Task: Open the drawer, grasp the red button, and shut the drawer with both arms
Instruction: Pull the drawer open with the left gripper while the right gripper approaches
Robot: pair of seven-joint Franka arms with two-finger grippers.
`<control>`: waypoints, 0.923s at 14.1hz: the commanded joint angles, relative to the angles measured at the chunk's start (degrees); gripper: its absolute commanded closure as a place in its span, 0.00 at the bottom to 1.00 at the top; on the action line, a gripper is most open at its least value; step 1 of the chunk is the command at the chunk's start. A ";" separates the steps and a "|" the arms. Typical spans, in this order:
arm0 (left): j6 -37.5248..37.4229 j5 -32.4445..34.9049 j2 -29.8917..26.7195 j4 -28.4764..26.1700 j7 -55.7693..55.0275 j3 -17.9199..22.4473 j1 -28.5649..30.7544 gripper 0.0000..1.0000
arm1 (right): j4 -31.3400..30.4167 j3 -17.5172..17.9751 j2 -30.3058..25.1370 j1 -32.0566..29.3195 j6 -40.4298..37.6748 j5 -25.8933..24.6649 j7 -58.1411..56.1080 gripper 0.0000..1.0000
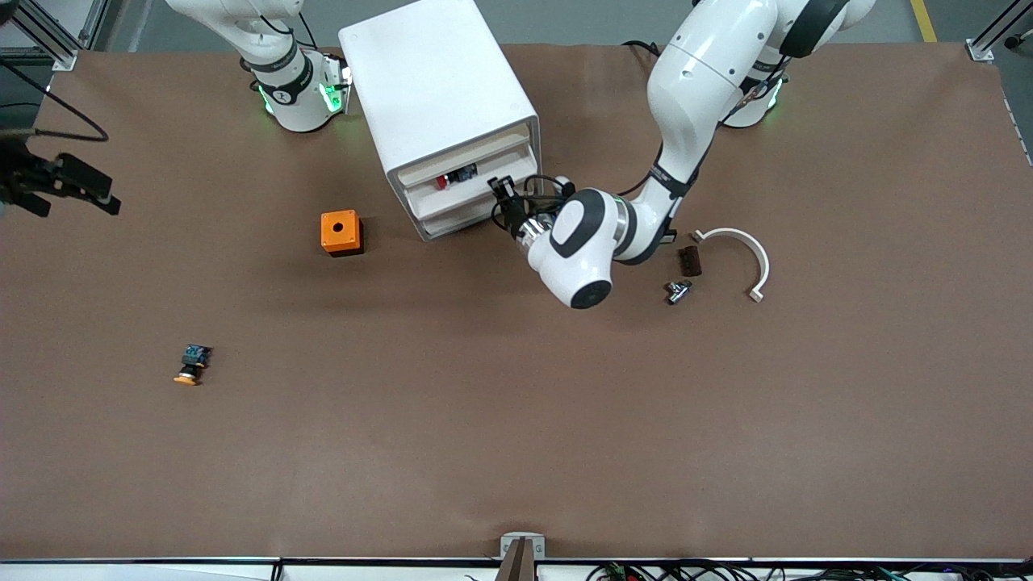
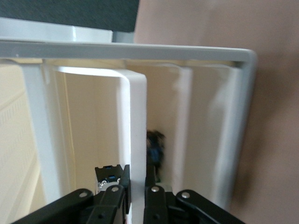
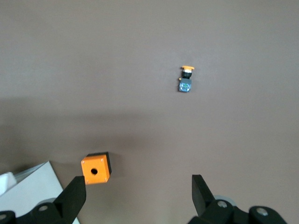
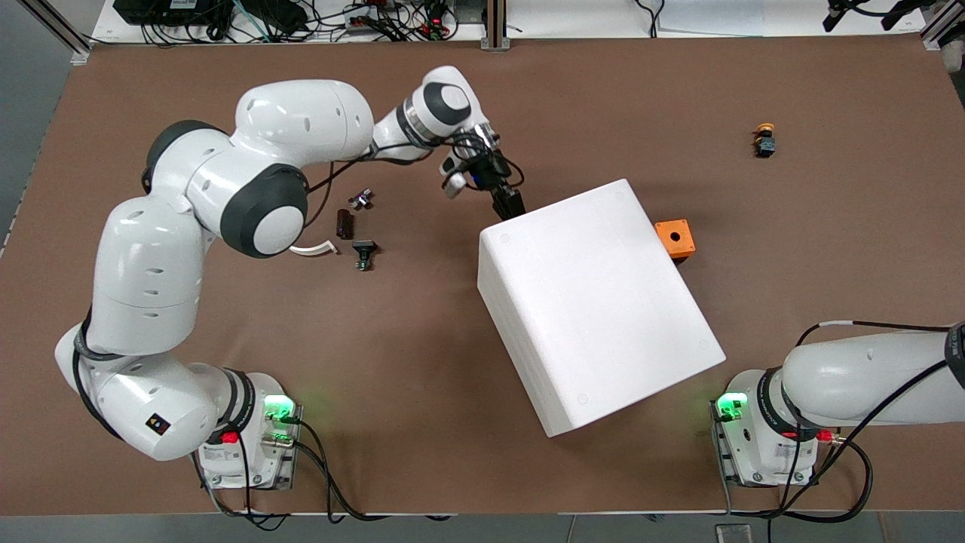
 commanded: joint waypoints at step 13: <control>0.03 0.56 -0.12 7.94 5.10 6.31 8.17 0.00 | 2.67 2.15 9.51 18.90 1.61 0.88 57.91 0.00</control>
